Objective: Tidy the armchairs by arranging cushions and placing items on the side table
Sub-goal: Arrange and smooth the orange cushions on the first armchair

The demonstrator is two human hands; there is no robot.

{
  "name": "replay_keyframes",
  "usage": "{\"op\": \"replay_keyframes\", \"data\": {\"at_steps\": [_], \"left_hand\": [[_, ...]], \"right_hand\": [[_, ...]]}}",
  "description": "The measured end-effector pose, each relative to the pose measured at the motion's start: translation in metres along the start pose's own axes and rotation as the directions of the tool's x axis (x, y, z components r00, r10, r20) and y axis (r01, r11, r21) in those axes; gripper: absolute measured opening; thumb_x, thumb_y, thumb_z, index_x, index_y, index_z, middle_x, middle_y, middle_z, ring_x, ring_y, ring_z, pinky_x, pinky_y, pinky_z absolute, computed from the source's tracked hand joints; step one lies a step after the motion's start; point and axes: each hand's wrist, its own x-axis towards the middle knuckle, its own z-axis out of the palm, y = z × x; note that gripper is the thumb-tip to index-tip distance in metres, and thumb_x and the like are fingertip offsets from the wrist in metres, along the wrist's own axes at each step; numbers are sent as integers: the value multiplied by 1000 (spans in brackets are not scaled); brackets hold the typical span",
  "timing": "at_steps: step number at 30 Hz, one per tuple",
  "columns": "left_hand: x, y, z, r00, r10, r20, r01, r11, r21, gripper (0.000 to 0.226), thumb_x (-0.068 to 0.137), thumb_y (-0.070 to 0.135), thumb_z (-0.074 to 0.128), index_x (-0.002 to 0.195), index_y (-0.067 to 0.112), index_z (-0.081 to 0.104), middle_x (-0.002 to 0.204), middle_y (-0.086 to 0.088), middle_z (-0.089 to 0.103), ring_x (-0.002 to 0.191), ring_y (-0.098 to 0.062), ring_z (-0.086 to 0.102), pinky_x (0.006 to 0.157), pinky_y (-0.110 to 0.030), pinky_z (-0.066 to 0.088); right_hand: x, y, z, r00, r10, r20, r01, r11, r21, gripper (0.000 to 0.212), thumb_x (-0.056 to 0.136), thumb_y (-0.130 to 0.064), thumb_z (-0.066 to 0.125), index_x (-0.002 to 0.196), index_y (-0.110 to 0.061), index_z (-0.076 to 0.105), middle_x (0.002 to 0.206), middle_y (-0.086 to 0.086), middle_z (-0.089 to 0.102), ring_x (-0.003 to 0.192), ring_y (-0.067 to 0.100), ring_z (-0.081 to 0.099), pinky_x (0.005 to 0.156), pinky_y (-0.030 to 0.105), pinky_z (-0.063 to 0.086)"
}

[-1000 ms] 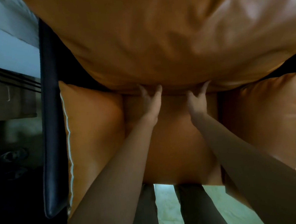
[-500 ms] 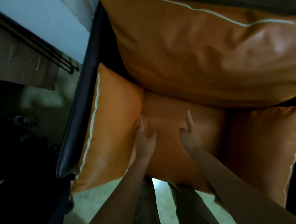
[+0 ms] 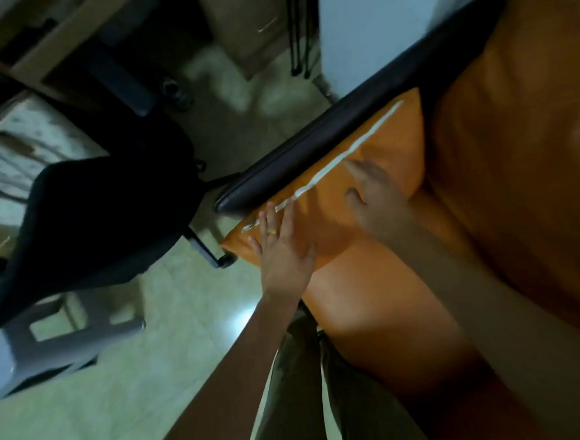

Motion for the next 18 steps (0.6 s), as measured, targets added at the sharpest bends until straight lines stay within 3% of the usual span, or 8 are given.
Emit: {"op": "replay_keyframes", "data": {"at_steps": [4, 8, 11, 16, 18], "left_hand": [[14, -23, -5, 1000, -3, 23, 0, 993, 115, 62, 104, 49, 33, 159, 32, 9, 168, -2, 4, 155, -22, -6, 123, -51, -6], [32, -34, 4, 991, 73, 113, -100, 960, 260, 59, 105, 51, 13, 160, 29, 3, 168, -6, 4, 155, -22, -4, 125, -46, -4], [39, -44, 5, 991, 82, 107, -116, 924, 364, 61, 104, 56, 10, 159, 32, 3, 168, -3, 7, 155, -22, 1, 125, -48, -4], [27, -76, -8, 986, -164, -41, 167, 910, 379, 63, 101, 61, 8, 158, 35, 13, 163, -4, 28, 153, -29, 15, 122, -58, 1], [17, -87, -17, 980, -195, -44, 198, 920, 337, 61, 101, 61, 12, 157, 38, 14, 161, -7, 31, 152, -29, 17, 122, -58, 6]], "right_hand": [[38, -7, 24, 953, -235, 190, 285, 906, -312, 56, 97, -34, 36, 148, -11, 47, 152, 11, 47, 147, 32, 34, 118, 54, 23], [52, 20, 39, 880, -275, 387, 451, 741, -498, 62, 99, -51, 21, 153, -25, 37, 162, -1, 34, 153, 21, 20, 121, 51, 7], [59, 40, 31, 913, -276, 301, 404, 721, -563, 62, 100, -57, 25, 155, -30, 32, 163, -2, 30, 153, 21, 17, 124, 51, 7], [73, 64, 2, 964, -181, 195, 263, 758, -597, 68, 99, -59, 23, 155, -23, 35, 162, 0, 32, 153, 22, 16, 122, 53, 3], [77, 74, -14, 975, -154, 162, 221, 764, -607, 67, 98, -58, 23, 155, -24, 34, 163, 1, 29, 154, 23, 12, 122, 55, 2]]}}
